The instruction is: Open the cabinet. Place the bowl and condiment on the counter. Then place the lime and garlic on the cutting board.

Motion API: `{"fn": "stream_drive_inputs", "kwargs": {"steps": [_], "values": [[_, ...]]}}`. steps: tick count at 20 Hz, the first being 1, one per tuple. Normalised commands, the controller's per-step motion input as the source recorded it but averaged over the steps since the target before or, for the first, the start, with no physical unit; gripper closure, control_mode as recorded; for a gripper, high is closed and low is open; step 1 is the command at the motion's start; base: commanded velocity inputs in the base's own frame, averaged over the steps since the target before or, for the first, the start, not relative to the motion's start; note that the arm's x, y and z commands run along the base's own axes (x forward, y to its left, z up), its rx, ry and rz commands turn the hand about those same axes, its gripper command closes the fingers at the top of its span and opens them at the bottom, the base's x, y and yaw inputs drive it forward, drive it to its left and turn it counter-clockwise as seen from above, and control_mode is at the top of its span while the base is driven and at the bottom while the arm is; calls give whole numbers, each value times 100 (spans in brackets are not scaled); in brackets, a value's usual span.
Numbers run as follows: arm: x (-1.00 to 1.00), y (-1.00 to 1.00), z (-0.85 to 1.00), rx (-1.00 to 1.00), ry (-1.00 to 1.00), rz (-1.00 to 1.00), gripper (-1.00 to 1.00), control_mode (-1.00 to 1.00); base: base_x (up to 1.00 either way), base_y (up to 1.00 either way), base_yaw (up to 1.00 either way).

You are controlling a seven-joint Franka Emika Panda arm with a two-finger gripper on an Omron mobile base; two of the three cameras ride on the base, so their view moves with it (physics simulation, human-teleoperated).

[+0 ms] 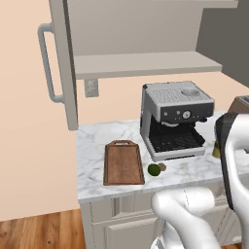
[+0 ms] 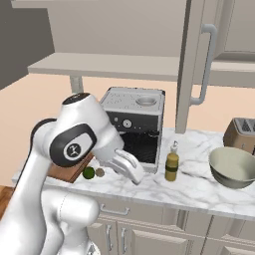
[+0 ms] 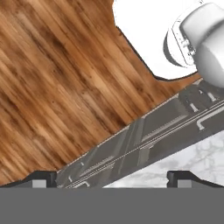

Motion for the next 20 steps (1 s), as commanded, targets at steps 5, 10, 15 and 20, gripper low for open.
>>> {"fn": "stream_drive_inputs", "kwargs": {"steps": [5, 10, 15, 20], "values": [[-4, 84, 3, -9, 8, 0, -100, -100, 0, 0, 0], [0, 82, 0, -8, 6, 1, -100, -100, 0, 0, 0], [0, 79, 0, -6, 3, 1, -100, -100, 0, 0, 0], [0, 23, -2, -1, 0, 6, -100, -100, 0, 0, 0]]}}
